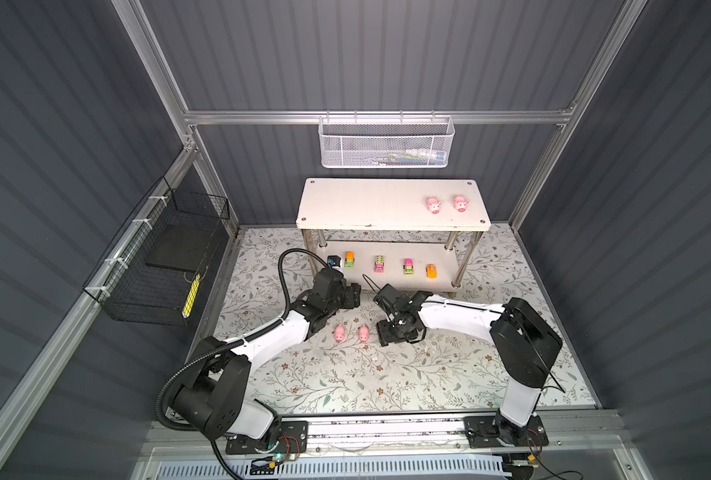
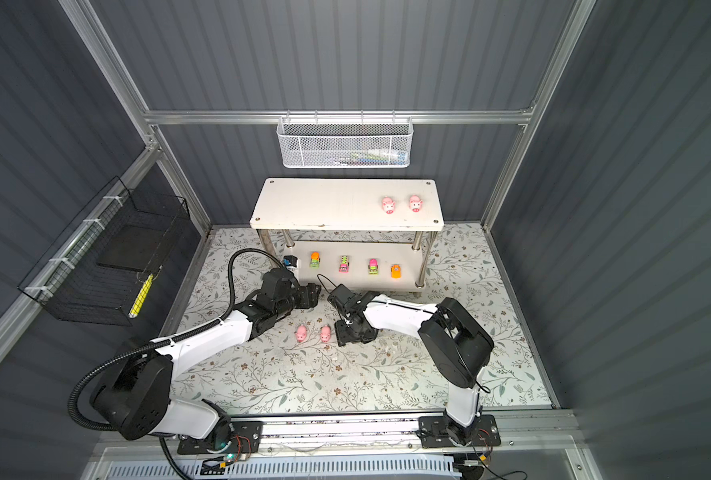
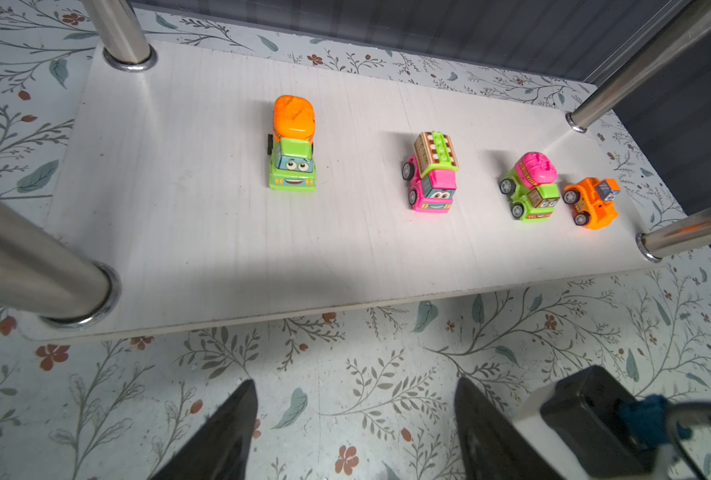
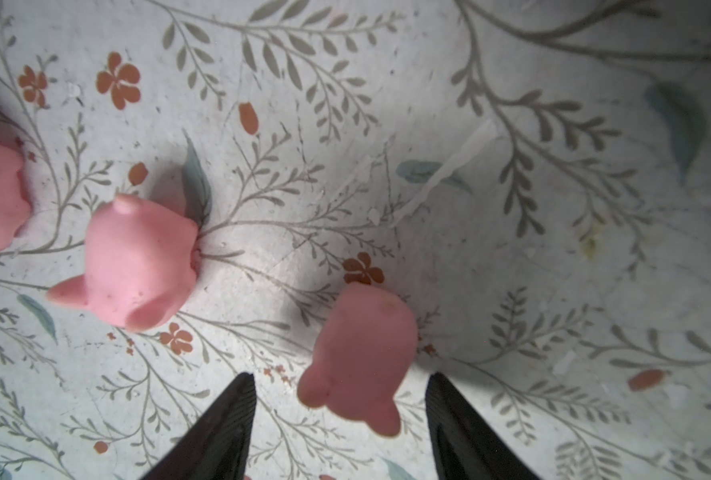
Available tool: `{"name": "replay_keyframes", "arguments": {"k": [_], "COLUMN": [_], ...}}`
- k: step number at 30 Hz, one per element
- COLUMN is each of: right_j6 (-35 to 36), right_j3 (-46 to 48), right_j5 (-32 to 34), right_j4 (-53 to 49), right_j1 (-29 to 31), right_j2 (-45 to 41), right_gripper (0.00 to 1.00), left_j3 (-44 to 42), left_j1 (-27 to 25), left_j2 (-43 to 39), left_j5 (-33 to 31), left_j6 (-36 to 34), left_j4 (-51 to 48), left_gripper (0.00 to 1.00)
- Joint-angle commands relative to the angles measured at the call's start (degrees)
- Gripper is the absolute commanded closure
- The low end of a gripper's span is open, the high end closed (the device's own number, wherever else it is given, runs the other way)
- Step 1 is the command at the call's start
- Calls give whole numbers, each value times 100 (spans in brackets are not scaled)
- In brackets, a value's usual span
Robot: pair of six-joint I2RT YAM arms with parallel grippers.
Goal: Place and organize the plastic toys onto the shelf
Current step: 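Lower the right gripper around the pink pig farthest from the left gripper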
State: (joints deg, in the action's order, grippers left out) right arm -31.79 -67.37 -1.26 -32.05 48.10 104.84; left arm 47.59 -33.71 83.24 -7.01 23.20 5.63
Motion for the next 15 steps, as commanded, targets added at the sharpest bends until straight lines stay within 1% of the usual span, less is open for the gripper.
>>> {"name": "replay_keyframes", "arguments": {"k": [1, 15], "right_j6": [108, 74], "right_j3": [-203, -346], "right_j5": [19, -85], "right_j4": [-152, -257], "right_j1": [-2, -133], "right_j2": [149, 412], "right_gripper": [35, 40], "left_j3": [-23, -63], "left_j1": [-4, -4], "left_j2": [-177, -196], "left_j5": [-60, -82], "left_j6": [18, 20], "left_j4": [-51, -38], "left_gripper": [25, 25]}}
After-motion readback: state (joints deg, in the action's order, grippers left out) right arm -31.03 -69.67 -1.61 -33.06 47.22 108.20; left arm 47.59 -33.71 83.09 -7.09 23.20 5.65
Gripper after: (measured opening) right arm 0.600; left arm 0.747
